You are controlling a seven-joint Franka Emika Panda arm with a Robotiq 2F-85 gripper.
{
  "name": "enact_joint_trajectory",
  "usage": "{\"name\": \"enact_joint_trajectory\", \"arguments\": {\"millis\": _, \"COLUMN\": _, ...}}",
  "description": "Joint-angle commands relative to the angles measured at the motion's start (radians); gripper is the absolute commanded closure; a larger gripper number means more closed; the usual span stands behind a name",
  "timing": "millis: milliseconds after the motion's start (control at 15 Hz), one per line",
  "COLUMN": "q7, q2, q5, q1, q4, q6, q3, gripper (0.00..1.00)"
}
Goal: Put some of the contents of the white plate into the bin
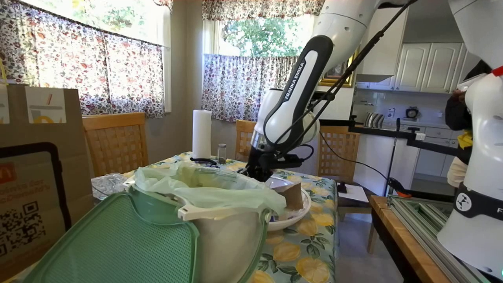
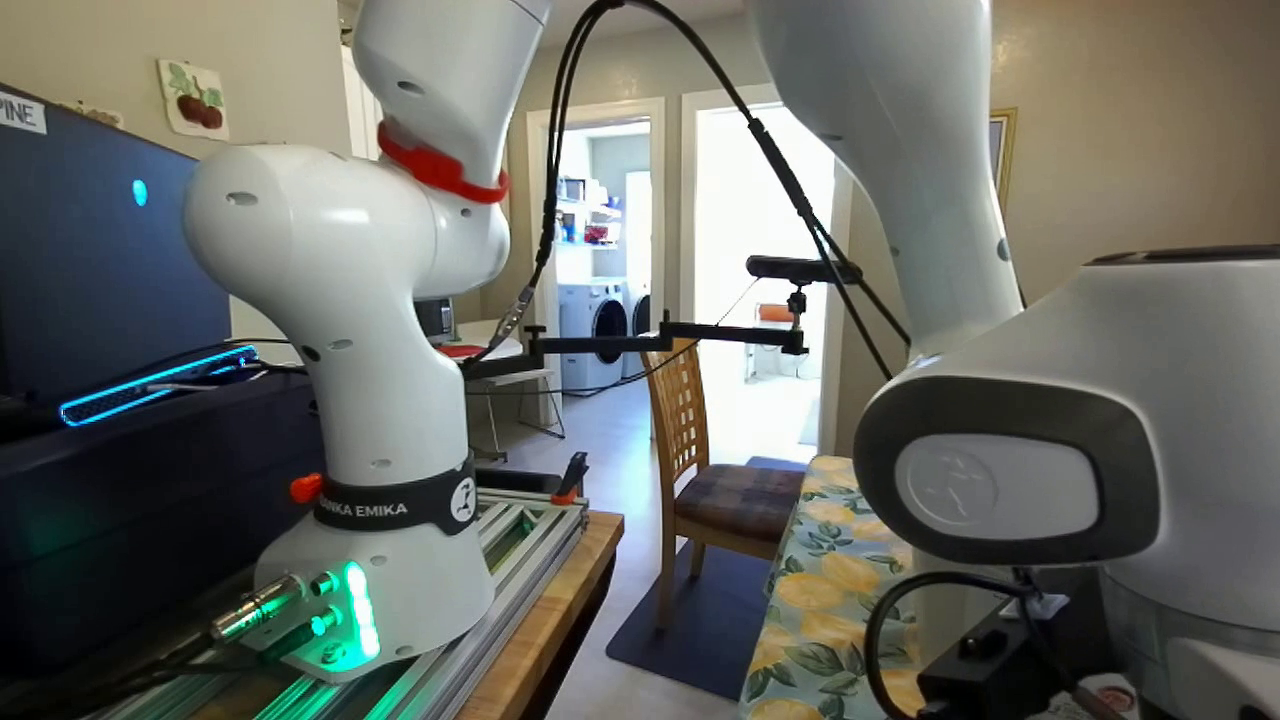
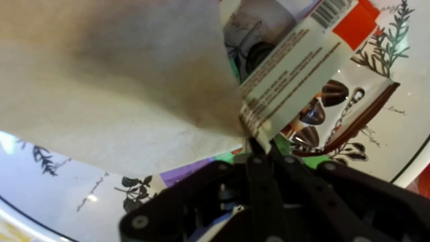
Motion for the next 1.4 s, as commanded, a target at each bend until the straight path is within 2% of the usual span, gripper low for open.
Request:
{"name": "enact_joint_trajectory", "arguments": {"millis": 0, "q7": -0.020, "q2": -0.028, "q5": -0.007, "q1": 0.062, "q4": -0.009, "q6": -0.121, "q3": -0.073, "gripper": 0.65}}
{"name": "enact_joint_trajectory", "arguments": {"millis": 67, "q7": -0.003, "q2": -0.024, "q5": -0.020, "q1": 0.087, "q4": -0.004, "q6": -0.159, "q3": -0.102, "gripper": 0.57}}
{"name": "enact_joint_trajectory", "arguments": {"millis": 267, "q7": 0.010, "q2": -0.014, "q5": -0.031, "q1": 0.105, "q4": 0.014, "q6": -0.219, "q3": -0.122, "gripper": 0.35}}
{"name": "enact_joint_trajectory", "arguments": {"millis": 600, "q7": 0.002, "q2": 0.010, "q5": -0.017, "q1": 0.100, "q4": 0.040, "q6": -0.187, "q3": -0.106, "gripper": 0.01}}
{"name": "enact_joint_trajectory", "arguments": {"millis": 733, "q7": -0.005, "q2": 0.016, "q5": 0.001, "q1": 0.081, "q4": 0.054, "q6": -0.197, "q3": -0.082, "gripper": 0.00}}
{"name": "enact_joint_trajectory", "arguments": {"millis": 933, "q7": -0.022, "q2": 0.030, "q5": 0.070, "q1": 0.014, "q4": 0.075, "q6": -0.230, "q3": -0.009, "gripper": 0.00}}
{"name": "enact_joint_trajectory", "arguments": {"millis": 1200, "q7": -0.023, "q2": 0.068, "q5": 0.125, "q1": -0.029, "q4": 0.098, "q6": -0.226, "q3": 0.033, "gripper": 0.00}}
{"name": "enact_joint_trajectory", "arguments": {"millis": 1267, "q7": -0.023, "q2": 0.077, "q5": 0.130, "q1": -0.034, "q4": 0.103, "q6": -0.224, "q3": 0.038, "gripper": 0.18}}
{"name": "enact_joint_trajectory", "arguments": {"millis": 1333, "q7": -0.021, "q2": 0.086, "q5": 0.133, "q1": -0.036, "q4": 0.109, "q6": -0.225, "q3": 0.038, "gripper": 0.26}}
